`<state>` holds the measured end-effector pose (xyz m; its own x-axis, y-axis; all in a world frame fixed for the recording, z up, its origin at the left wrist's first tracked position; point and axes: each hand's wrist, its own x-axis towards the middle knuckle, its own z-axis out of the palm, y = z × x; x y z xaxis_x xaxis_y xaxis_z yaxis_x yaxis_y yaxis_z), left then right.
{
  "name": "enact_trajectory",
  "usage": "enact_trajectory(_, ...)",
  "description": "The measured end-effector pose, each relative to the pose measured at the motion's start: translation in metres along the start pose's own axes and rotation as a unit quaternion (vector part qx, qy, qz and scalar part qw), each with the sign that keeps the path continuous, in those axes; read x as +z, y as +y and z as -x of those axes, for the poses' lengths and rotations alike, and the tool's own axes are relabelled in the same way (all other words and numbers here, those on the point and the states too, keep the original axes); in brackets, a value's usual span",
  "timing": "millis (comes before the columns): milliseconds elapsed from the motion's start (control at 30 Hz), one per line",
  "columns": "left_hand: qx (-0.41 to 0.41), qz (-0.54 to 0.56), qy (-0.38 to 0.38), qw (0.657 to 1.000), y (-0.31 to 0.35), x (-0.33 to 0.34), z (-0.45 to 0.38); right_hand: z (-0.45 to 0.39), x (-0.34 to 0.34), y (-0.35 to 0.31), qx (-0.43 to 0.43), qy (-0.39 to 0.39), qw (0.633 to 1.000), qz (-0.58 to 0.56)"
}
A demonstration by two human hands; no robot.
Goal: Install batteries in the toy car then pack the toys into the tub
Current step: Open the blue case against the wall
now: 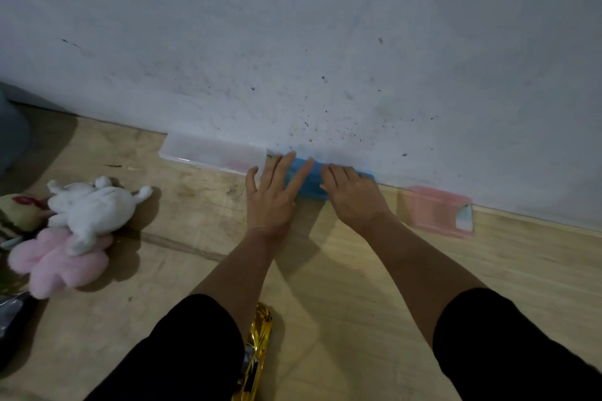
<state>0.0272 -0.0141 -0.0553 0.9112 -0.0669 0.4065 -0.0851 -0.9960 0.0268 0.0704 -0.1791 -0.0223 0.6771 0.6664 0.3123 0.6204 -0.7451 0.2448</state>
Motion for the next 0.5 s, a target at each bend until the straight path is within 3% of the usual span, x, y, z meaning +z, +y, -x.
enact_trajectory(167,0.023,0.004,0.014,1.0,-0.003,-0.012,-0.002,-0.008,-0.013,0.01,0.023,0.02,0.997,-0.07)
enact_trajectory(367,0.038,-0.029,-0.034,0.998,-0.006,-0.02,-0.007,-0.002,-0.015,0.007,0.082,0.079,0.994,0.0)
enact_trajectory(433,0.014,-0.022,-0.07,0.997,0.0,-0.024,-0.01,0.017,-0.009,-0.004,0.101,0.068,0.993,-0.004)
enact_trajectory(500,-0.006,-0.02,-0.094,0.995,0.006,-0.027,-0.012,0.037,-0.006,-0.016,0.1,-0.003,0.994,-0.037)
